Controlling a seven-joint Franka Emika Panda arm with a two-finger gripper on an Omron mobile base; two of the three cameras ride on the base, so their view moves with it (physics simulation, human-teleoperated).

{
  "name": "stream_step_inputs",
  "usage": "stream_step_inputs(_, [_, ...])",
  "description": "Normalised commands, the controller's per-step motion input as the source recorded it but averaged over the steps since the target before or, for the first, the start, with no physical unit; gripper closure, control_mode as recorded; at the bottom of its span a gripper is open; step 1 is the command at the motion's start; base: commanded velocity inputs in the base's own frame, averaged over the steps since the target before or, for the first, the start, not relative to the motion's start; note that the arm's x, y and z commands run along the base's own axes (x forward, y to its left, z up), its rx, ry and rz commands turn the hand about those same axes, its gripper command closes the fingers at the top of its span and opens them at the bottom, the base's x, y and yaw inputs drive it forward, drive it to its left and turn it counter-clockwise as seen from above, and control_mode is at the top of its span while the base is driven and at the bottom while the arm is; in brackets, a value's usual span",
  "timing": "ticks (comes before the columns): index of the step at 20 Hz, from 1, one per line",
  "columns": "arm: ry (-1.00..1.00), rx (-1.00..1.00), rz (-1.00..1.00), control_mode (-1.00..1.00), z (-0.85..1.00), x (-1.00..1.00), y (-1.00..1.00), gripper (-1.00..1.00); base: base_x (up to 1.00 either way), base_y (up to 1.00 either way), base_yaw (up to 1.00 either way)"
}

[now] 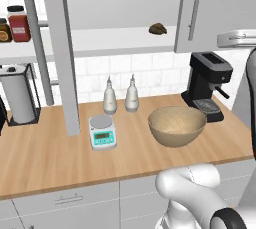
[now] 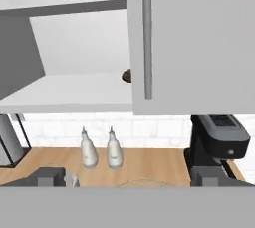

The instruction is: Open the cabinet, pick up the bread from the cabinet and place it in the basket. Then move the basket to the dining counter.

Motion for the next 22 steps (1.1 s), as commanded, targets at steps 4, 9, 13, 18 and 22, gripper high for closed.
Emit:
stream_step_inputs(4, [0.00, 0.00, -0.15, -1.00, 0.00, 1.00, -0.09, -1.00, 0.00, 0.00, 0.00])
stream_step_inputs(9, [0.00, 0.00, -0.03, -1.00, 0.06, 0.78, -0.39, -1.00, 0.00, 0.00, 0.00])
stream_step_inputs(13, [0.00, 0.01, 0.00, -1.00, 0.27, 0.43, 0.00, -1.00, 0.00, 0.00, 0.00])
stream_step_inputs(18, [0.00, 0.03, 0.00, -1.00, 0.34, 0.32, 0.02, -1.00, 0.00, 0.00, 0.00])
stream_step_inputs(22, [0.00, 0.02, 0.00, -1.00, 0.05, 0.67, 0.00, -1.00, 0.00, 0.00, 0.00])
